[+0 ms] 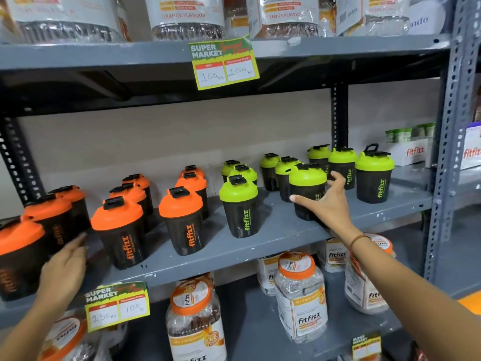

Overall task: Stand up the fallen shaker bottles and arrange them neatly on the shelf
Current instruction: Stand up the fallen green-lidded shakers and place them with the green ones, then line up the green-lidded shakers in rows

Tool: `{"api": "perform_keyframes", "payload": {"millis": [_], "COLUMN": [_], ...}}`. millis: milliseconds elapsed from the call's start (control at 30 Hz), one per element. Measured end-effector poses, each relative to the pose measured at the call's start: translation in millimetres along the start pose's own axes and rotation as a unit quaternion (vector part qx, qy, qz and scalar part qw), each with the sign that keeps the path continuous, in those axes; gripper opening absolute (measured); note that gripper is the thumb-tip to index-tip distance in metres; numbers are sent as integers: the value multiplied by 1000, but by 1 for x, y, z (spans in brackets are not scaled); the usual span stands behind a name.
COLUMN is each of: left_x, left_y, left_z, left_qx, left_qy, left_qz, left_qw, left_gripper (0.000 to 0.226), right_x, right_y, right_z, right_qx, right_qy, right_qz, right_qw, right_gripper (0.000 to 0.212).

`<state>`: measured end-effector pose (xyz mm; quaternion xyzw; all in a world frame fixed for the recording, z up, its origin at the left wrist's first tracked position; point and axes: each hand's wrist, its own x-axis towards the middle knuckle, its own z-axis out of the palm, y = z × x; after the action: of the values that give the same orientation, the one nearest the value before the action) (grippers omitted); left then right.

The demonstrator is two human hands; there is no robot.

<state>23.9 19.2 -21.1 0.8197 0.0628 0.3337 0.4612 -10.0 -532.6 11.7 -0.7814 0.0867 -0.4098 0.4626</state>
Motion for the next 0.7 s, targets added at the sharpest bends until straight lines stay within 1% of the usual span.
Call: {"api": "perform_keyframes", "payload": {"millis": [67,100,133,167,200,233,300,333,367,433,467,500,533,567,633,700], "left_x": [-32,-51,-70,-91,-113,-138,-178,-192,-202,-210,-208,-205,-200,-195,-185,-172], "left_y": [32,48,65,86,110,134,170,185,197,210,213,215,215,216,219,220], "left_z": [2,5,7,9,13,19,35,44,53,76,89,102,116,129,150,168], "left_qx": [-65,-86,-100,-115,-121,-129,-129,-123,-112,-96,-96,-100,-105,-101,-79,-79], "left_qy": [86,137,178,187,174,135,24,-46,-128,-277,-331,-363,-372,-360,-310,-261], "left_qz": [22,62,120,179,225,264,312,302,265,177,133,96,74,62,42,7], "left_qw": [994,985,972,959,951,946,941,944,949,940,929,921,919,925,947,962], "left_gripper": [48,46,45,45,46,48,52,55,62,84,94,103,110,115,117,120], "right_x": [0,0,0,0,1,2,5,6,7,9,11,13,16,20,28,37], "right_y": [-8,-12,-17,-22,-27,-31,-37,-38,-38,-32,-28,-23,-17,-12,0,12], "right_z": [-15,-21,-26,-30,-34,-37,-43,-45,-48,-51,-53,-54,-55,-57,-58,-55], "right_qx": [15,26,40,55,71,85,101,101,97,81,68,53,40,34,28,28], "right_qy": [0,4,9,17,27,40,65,68,61,16,-19,-57,-96,-134,-213,-285], "right_qz": [-11,-16,-20,-23,-23,-21,-20,-20,-18,-7,-2,4,11,22,44,53], "right_qw": [1000,1000,999,998,997,995,993,992,993,997,997,997,995,990,976,956], "right_gripper": [130,128,123,117,110,101,84,79,76,81,87,93,101,110,123,130]}}
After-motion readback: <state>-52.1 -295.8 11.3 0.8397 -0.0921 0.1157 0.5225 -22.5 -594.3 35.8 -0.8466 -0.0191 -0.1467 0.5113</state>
